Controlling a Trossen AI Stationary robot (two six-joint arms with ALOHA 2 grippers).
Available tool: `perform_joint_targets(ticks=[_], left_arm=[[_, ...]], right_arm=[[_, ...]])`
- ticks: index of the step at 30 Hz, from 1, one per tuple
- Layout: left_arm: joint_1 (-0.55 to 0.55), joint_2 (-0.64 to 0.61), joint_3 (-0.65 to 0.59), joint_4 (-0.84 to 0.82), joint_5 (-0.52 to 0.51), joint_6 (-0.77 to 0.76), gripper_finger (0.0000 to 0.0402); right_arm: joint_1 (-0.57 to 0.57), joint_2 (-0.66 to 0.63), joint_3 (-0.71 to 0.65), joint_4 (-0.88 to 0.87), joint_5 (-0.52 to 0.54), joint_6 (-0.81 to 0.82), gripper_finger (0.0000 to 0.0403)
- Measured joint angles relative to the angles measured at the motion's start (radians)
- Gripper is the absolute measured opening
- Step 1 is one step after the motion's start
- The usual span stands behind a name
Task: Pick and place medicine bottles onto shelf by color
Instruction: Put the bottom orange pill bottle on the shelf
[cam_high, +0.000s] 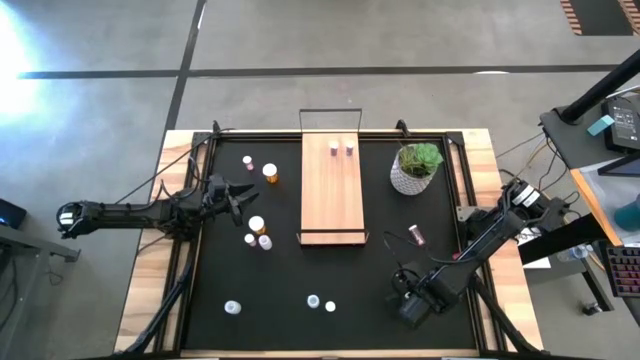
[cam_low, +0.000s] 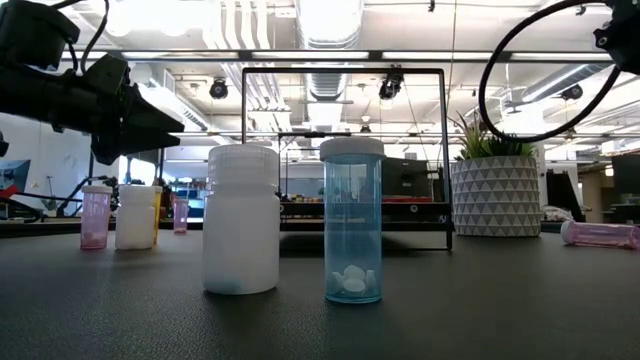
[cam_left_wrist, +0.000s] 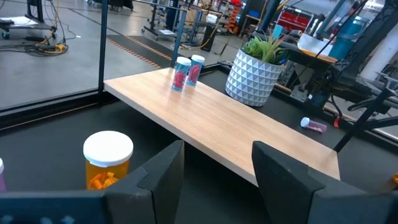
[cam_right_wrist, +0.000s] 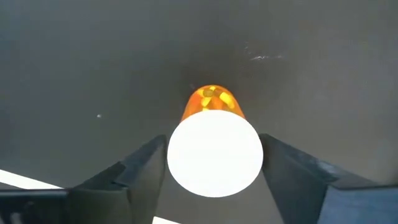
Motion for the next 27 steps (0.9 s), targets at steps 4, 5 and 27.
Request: perform_joint_targets(ticks=[4, 5, 27], left_arm=[[0.0, 0.0, 0.0, 0.0, 0.0, 0.0, 0.0173], [0.0, 0.0, 0.0, 0.0, 0.0, 0.0, 0.0173], [0.0, 0.0, 0.0, 0.0, 0.0, 0.0, 0.0173]], right_arm=[[0.0, 0.0, 0.0, 0.004, 0.002, 0.0, 0.0201], [0.0, 0.0, 0.0, 0.004, 0.003, 0.0, 0.0197], [-0.148, -0.291, -0.002, -0.308, 0.194, -0.013, 0.0202]])
